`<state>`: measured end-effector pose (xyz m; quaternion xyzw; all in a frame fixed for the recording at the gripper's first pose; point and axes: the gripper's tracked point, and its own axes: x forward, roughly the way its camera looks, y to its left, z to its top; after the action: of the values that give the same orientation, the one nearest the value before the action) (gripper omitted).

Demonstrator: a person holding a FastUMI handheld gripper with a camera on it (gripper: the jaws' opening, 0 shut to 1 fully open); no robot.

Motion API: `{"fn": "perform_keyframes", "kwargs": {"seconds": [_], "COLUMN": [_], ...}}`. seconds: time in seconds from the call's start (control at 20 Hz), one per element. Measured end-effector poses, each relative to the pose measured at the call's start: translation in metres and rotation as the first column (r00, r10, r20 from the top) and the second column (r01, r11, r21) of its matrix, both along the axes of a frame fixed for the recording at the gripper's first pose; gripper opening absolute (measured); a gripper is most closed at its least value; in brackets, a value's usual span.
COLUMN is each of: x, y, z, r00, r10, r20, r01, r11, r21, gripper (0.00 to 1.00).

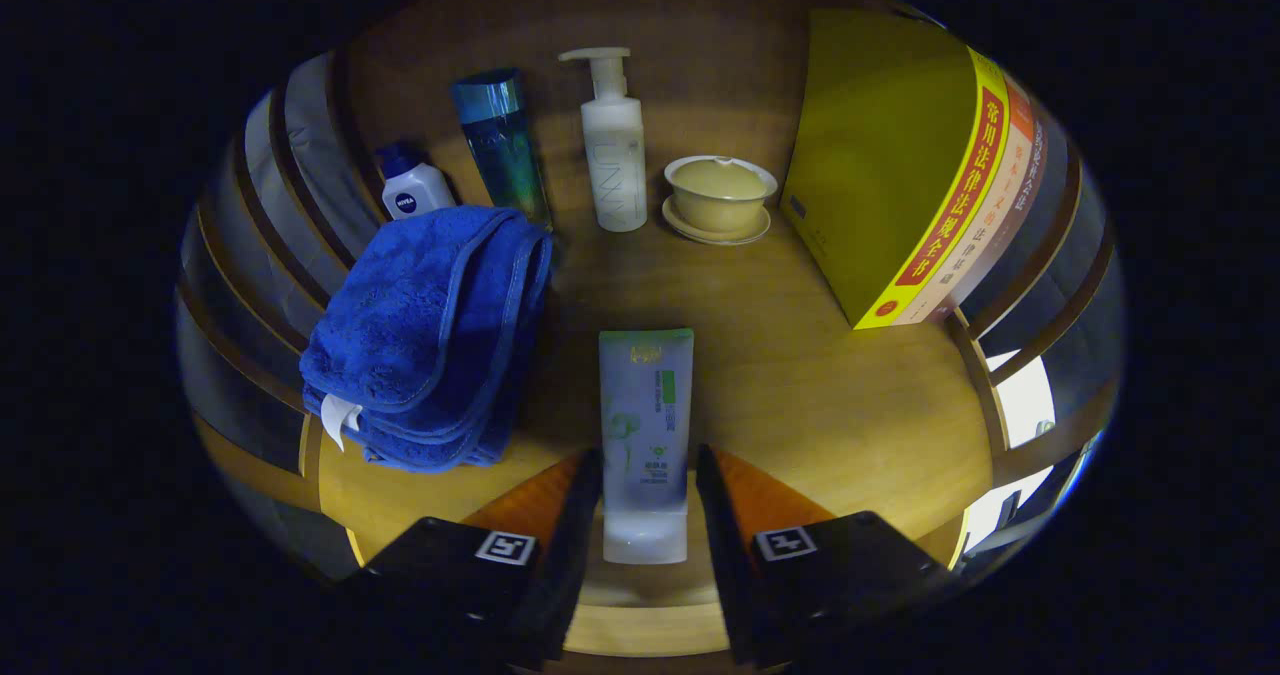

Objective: Pull open the drawer, take out the items inside it, and place them on the countertop above the cabinet.

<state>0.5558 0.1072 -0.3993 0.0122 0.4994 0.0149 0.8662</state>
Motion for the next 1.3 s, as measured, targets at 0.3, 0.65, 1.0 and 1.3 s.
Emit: {"fn": "perform_keyframes", "kwargs": {"seconds": [0.3,0.65,1.0,1.3], "x": [-0.015,-0.088,-0.158,-0.188], "y": [-0.009,-0.007,0.004,0.001], "z": [0.040,0.084,0.127,0.175], "r00": [0.999,0.982,0.929,0.841], "r10": [-0.002,0.015,-0.002,0.018], "r20": [0.053,0.188,0.369,0.541], "r01": [0.001,-0.032,-0.061,-0.098], "r11": [1.000,0.996,0.985,0.988], "r21": [0.013,0.088,0.160,0.120], "gripper": [0.98,0.97,0.97,0.97]}}
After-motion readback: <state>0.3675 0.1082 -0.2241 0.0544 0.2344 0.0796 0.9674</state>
